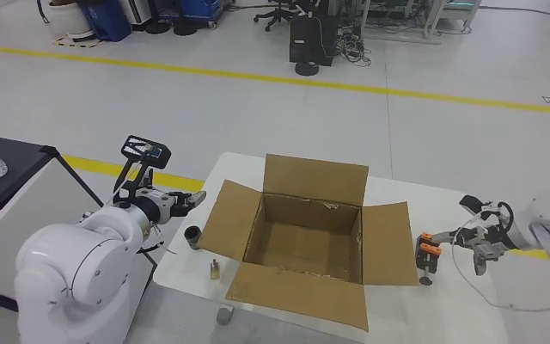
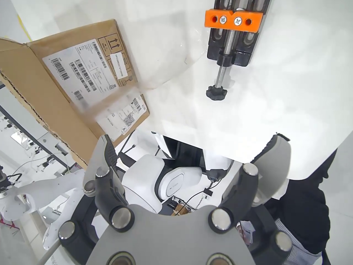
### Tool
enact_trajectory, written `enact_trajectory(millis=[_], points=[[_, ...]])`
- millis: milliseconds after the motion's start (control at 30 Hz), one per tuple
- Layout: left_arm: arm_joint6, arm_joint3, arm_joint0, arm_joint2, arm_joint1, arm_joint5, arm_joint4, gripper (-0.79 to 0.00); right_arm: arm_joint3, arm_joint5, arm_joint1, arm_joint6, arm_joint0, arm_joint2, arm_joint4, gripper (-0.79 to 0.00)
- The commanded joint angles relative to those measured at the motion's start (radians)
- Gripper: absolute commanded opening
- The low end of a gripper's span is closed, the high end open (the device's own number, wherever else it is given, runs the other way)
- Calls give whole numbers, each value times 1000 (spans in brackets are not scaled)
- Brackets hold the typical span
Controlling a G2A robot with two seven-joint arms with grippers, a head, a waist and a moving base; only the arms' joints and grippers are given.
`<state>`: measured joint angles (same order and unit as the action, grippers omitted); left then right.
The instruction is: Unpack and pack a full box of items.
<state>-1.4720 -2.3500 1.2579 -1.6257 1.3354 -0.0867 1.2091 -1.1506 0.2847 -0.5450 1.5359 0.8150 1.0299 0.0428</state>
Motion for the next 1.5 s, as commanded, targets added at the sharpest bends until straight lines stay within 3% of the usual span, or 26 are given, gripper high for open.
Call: enact_trajectory(millis=[0, 933, 1300, 1467], points=[[0, 0, 0, 0, 0, 0, 0, 0, 0, 0, 0, 0, 0, -2, 0, 0], [0, 0, 0, 0, 0, 0, 0, 0, -22, -3, -1, -28, 12, -14, -33, 0], [0, 0, 0, 0, 0, 0, 0, 0, -84, 123, -15, -139, -7, -48, -149, 0], [0, 0, 0, 0, 0, 0, 0, 0, -65, 177, -45, -189, -44, -106, -202, 0]])
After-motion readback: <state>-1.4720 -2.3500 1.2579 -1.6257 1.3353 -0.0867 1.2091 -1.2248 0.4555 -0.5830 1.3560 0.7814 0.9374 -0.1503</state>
